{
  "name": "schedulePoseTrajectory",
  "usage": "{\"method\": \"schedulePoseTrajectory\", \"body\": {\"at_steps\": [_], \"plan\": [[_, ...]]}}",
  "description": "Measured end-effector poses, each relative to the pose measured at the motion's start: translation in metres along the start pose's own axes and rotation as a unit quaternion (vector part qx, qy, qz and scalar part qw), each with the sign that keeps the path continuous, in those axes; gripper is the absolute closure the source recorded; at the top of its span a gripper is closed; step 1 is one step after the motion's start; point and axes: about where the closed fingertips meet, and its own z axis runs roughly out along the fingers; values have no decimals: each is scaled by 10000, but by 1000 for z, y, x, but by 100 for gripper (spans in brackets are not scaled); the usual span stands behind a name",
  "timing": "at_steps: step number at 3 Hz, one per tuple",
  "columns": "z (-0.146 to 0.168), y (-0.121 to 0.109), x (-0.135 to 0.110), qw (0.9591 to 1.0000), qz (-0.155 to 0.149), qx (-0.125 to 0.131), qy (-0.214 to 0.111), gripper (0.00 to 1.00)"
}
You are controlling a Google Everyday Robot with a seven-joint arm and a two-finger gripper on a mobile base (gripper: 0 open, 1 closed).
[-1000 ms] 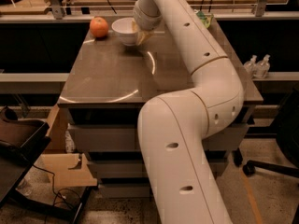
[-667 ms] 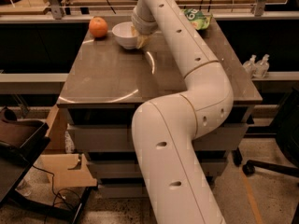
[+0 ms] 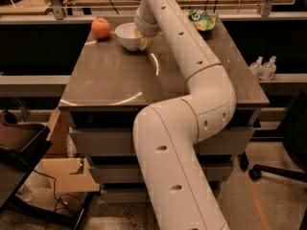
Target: Move white bowl near orange
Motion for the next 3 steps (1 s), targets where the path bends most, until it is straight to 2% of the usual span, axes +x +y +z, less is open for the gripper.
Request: {"method": "schedulePoseTrajectory", "body": {"at_steps": [3], "plan": [[0, 0, 0, 10000, 0, 2, 0, 30]]}}
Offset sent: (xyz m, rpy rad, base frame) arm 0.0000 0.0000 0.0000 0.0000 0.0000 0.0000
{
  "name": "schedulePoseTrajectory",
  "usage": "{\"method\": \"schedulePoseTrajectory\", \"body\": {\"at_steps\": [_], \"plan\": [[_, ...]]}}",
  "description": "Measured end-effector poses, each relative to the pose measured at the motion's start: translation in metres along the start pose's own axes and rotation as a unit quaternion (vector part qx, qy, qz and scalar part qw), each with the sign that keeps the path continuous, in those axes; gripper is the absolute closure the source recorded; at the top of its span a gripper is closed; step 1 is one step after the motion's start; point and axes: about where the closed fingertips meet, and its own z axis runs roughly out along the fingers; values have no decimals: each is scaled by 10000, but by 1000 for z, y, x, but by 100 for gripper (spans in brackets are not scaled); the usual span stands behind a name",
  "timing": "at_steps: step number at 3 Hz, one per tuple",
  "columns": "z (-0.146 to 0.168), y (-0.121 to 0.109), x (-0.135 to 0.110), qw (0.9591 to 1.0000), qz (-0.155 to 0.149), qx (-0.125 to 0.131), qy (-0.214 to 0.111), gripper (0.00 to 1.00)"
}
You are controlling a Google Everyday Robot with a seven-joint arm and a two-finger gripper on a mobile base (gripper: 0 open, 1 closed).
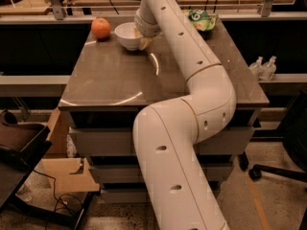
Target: Move white bowl near orange
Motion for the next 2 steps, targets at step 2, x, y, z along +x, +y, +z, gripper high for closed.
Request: {"method": "schedulePoseTrajectory", "body": {"at_steps": [2], "plan": [[3, -2, 0, 10000, -3, 19, -2, 0]]}}
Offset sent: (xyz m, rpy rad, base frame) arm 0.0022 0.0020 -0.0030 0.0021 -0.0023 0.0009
